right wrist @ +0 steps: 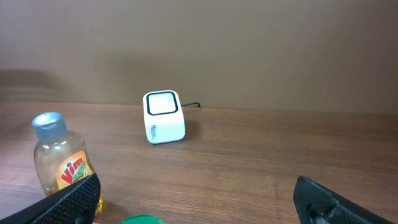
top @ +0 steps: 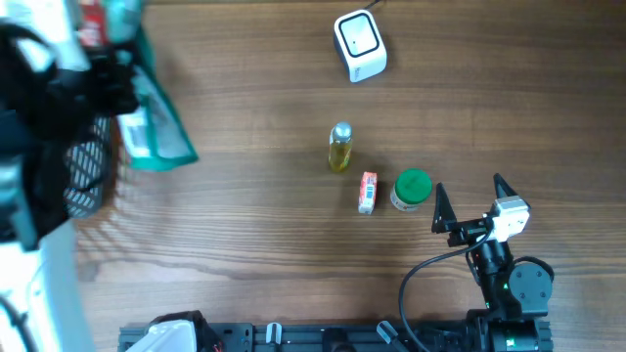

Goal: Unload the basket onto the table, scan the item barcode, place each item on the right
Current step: 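Lift the packs out and carry them toward the scanner, then lower the packs onto the table and open the left gripper, then raise the left gripper back beside the basket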

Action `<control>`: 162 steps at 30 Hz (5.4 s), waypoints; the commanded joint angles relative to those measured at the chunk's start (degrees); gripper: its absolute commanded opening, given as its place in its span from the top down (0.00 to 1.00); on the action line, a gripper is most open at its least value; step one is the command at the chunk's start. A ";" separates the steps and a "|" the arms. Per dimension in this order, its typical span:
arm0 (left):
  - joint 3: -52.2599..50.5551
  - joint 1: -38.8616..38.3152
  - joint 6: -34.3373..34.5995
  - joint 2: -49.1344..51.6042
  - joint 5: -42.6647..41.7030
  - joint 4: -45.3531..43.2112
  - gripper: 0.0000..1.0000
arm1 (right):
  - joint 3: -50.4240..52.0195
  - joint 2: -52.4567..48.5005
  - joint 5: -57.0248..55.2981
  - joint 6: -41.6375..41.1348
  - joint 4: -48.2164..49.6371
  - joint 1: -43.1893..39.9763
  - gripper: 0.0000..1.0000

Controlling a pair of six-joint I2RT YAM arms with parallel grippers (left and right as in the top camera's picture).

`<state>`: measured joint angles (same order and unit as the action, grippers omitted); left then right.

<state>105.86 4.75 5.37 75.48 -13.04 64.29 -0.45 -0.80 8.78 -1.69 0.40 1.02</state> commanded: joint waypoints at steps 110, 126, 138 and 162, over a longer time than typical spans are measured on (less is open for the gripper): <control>-41.29 2.93 8.37 -1.97 22.75 -30.14 0.00 | 0.15 0.00 0.07 0.15 0.20 0.09 0.00; -41.29 2.93 8.37 -1.97 22.75 -30.12 0.00 | 0.15 0.00 0.07 0.15 0.20 0.09 0.00; -41.29 2.93 8.37 -1.97 22.75 -30.12 0.00 | 0.15 0.00 0.07 0.17 0.20 0.09 0.00; -41.29 2.93 8.37 -1.97 22.75 -30.12 0.00 | 0.15 0.00 1.81 -13.40 0.35 0.09 0.00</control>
<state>64.14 7.31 14.44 73.23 9.19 34.22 -0.45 -0.80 9.23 -5.06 0.40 1.02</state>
